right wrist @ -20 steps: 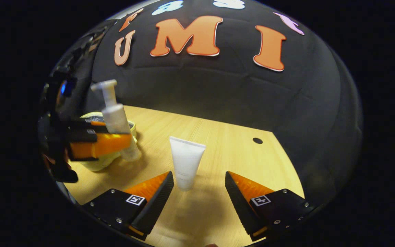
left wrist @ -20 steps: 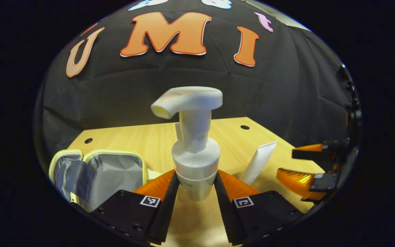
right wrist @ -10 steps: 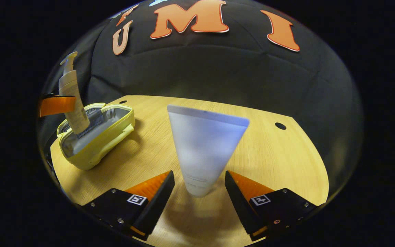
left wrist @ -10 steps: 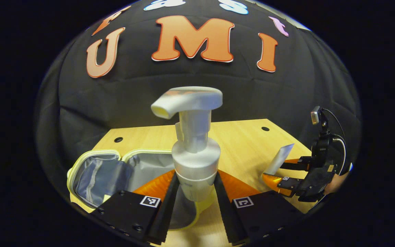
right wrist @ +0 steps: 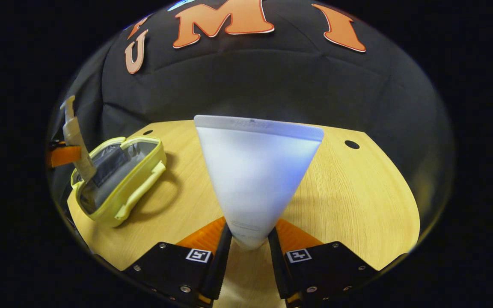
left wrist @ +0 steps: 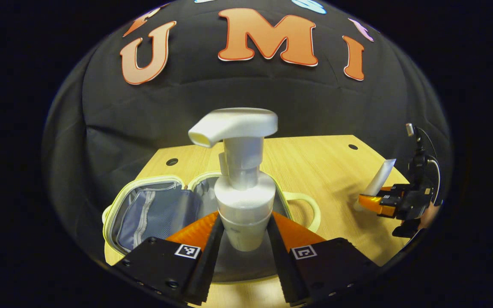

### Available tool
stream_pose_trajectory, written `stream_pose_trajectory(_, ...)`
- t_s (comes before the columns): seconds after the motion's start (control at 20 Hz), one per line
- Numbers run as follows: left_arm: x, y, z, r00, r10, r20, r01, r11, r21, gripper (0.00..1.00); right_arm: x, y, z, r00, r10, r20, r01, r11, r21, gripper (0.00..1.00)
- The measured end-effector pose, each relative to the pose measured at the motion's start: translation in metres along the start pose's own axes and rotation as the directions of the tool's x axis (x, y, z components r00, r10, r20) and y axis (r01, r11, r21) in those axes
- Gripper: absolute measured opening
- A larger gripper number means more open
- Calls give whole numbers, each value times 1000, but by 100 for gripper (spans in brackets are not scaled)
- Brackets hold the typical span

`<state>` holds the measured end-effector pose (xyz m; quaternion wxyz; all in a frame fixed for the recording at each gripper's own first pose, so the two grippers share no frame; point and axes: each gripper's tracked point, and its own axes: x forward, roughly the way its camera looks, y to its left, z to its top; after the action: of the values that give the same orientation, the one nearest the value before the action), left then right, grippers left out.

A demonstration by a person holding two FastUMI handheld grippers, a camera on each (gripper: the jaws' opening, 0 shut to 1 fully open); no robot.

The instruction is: First open the suitcase, pack the skin care products into it, and then close the suitcase.

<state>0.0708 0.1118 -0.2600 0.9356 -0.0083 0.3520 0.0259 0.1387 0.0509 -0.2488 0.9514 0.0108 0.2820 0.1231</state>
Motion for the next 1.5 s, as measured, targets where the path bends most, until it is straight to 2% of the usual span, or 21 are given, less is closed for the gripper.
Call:
stream_pose_trajectory(0.25, 12, 26, -16, 996, -20, -90, 21, 1000, 3, 63, -35, 40, 44, 997, 66, 46, -67, 997, 40, 49)
stream_pose_trajectory(0.4, 19, 36, -25, 986, -59, -156, 57, 998, -14, 63, -50, 66, 54, 994, 103, 33, -105, 991, 77, 49)
stream_pose_trajectory(0.6, 29, 40, -39, 964, -98, -246, 93, 995, -30, 63, -53, 106, 54, 986, 163, -36, -161, 985, 70, 49)
stream_pose_trajectory(0.7, 34, 38, -45, 946, -142, -291, 125, 989, -79, 63, -56, 142, 57, 973, 223, -55, -219, 973, 72, 49)
stream_pose_trajectory(0.95, 42, 45, -62, 904, -183, -386, 144, 981, -127, 63, -53, 189, 55, 950, 289, -122, -278, 955, 102, 49)
stream_pose_trajectory(1.0, 44, 45, -67, 888, -194, -418, 149, 979, -137, 63, -53, 196, 52, 943, 300, -144, -285, 952, 114, 49)
stream_pose_trajectory(1.1, 47, 47, -75, 841, -205, -500, 151, 978, -146, 63, -47, 213, 48, 935, 309, -177, -288, 948, 134, 49)
stream_pose_trajectory(1.15, 49, 50, -75, 831, -187, -524, 136, 982, -134, 63, -45, 218, 46, 931, 311, -190, -289, 948, 137, 44)
stream_pose_trajectory(1.2, 49, 51, -74, 814, -163, -558, 119, 986, -115, 63, -43, 226, 45, 927, 316, -202, -289, 945, 152, 49)
stream_pose_trajectory(1.25, 49, 50, -76, 796, -161, -583, 119, 987, -110, 63, -42, 233, 45, 921, 326, -212, -295, 941, 167, 49)
stream_pose_trajectory(1.3, 50, 46, -71, 794, -169, -584, 124, 985, -117, 63, -39, 239, 45, 919, 329, -218, -294, 939, 181, 49)
stream_pose_trajectory(1.35, 51, 45, -71, 779, -179, -601, 134, 984, -120, 64, -37, 244, 43, 914, 333, -233, -294, 937, 187, 49)
stream_pose_trajectory(1.4, 56, 43, -72, 764, -188, -617, 139, 982, -128, 63, -35, 250, 42, 912, 329, -245, -288, 939, 188, 44)
stream_pose_trajectory(1.45, 65, 43, -77, 761, -198, -618, 145, 980, -135, 63, -33, 253, 41, 909, 330, -256, -286, 939, 192, 49)
stream_pose_trajectory(1.5, 75, 42, -81, 760, -201, -617, 138, 979, -149, 63, -30, 257, 41, 905, 334, -263, -286, 936, 203, 44)
